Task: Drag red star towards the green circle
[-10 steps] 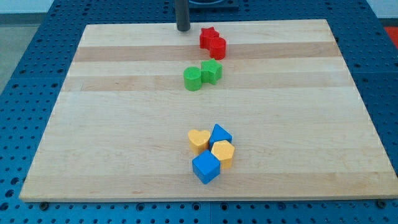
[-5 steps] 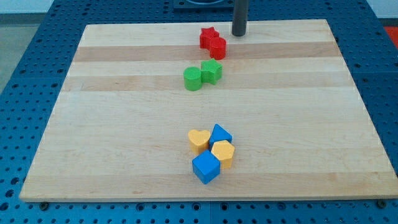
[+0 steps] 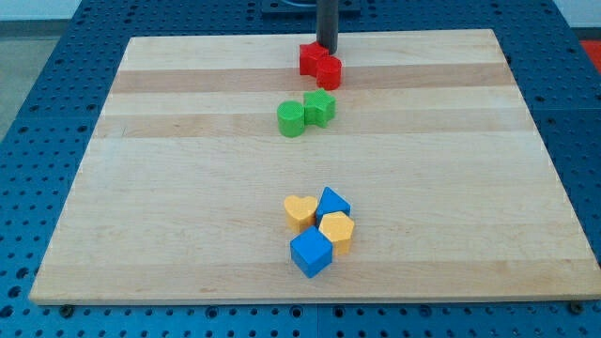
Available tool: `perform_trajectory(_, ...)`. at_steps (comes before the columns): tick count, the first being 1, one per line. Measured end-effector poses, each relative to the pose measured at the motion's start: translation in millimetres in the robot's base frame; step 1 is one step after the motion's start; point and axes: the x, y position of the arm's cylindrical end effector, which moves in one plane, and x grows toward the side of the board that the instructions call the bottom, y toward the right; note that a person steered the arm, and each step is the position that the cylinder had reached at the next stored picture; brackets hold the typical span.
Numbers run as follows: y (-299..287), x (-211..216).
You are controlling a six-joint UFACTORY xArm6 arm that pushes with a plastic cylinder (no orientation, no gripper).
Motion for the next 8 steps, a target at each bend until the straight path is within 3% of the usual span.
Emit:
perform_trajectory(3, -19.9, 9.9)
perform_trajectory(8, -59.3, 69.8)
